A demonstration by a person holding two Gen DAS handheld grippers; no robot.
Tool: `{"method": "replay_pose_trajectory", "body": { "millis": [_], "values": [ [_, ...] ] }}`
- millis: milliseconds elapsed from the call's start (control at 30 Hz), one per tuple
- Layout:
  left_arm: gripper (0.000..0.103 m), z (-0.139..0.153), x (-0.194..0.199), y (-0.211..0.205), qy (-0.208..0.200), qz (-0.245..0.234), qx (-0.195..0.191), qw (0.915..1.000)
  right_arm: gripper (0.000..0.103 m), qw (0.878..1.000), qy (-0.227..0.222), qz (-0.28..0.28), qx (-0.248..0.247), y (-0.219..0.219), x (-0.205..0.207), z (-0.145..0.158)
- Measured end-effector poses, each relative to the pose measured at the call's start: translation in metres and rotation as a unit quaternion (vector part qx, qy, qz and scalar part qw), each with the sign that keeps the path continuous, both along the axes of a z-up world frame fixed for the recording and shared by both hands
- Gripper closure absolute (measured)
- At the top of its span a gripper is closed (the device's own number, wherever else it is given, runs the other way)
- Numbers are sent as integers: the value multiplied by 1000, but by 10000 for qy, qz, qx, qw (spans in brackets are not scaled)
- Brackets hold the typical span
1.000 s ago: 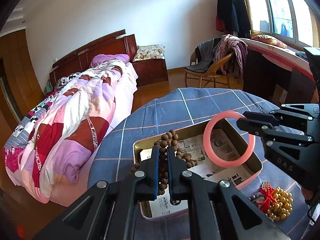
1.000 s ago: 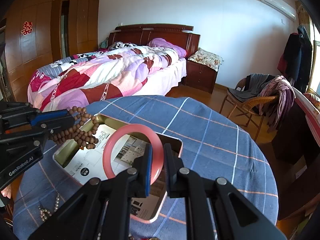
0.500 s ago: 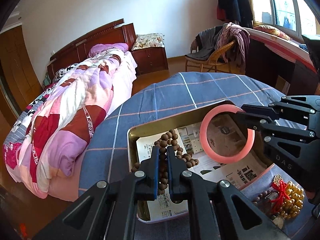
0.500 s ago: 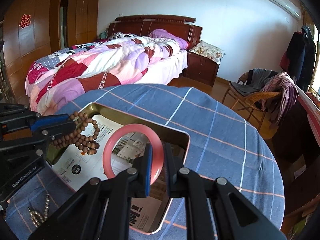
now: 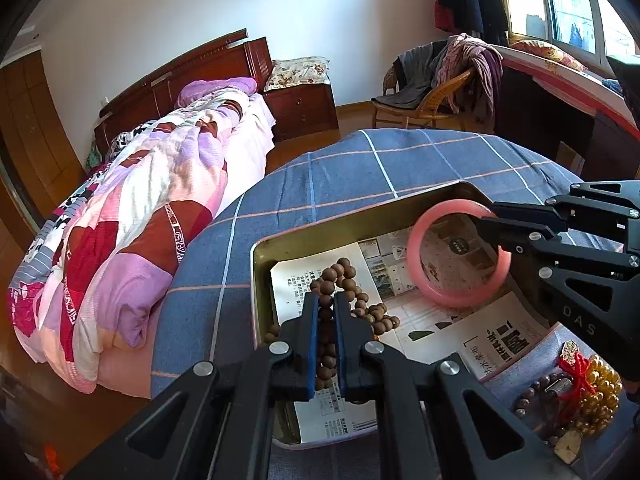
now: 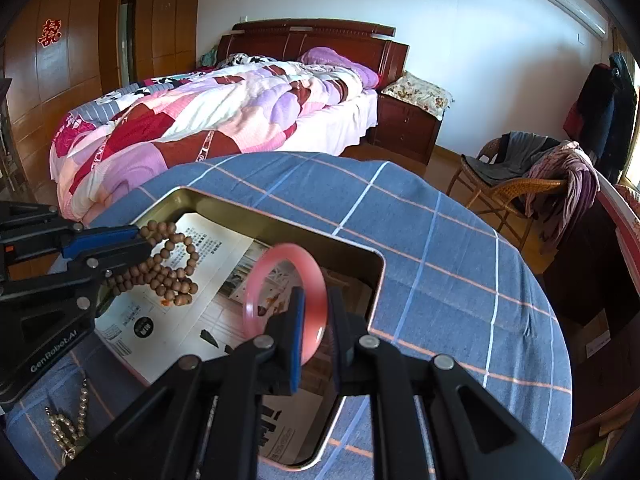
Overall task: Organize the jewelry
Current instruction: 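Carry the pink bangle and wooden beads into the pink tin and open both grippers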
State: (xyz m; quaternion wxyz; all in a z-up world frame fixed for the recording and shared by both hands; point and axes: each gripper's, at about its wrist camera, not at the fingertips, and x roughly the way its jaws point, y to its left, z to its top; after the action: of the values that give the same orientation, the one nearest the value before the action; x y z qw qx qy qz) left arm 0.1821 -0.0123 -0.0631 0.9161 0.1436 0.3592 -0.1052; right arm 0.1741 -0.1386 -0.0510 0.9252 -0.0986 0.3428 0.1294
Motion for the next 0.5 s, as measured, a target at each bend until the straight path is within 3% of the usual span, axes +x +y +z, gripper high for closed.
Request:
{"method": "replay_pose_trajectory", "body": {
  "millis": [133,200,267,300,500],
  "values": [
    [95,0,-1,-1,-24,-18,25,10000,87,9999,11,6,102,-1,-2,0],
    [84,0,-2,-2,-43,30,85,10000,83,9999,10,-13,114,-2,-2,0],
    [44,1,-4,-2,-134,94,125,9998,77,9999,7,-39,126,-2,-3,0],
    [38,4,-7,-2,-268,162,148,9994,76,9999,14,-39,137,-2,-3,0],
    [35,8,-9,4,-349,230,144,9990,72,9999,-30,-65,141,-4,-8,0]
  ]
}}
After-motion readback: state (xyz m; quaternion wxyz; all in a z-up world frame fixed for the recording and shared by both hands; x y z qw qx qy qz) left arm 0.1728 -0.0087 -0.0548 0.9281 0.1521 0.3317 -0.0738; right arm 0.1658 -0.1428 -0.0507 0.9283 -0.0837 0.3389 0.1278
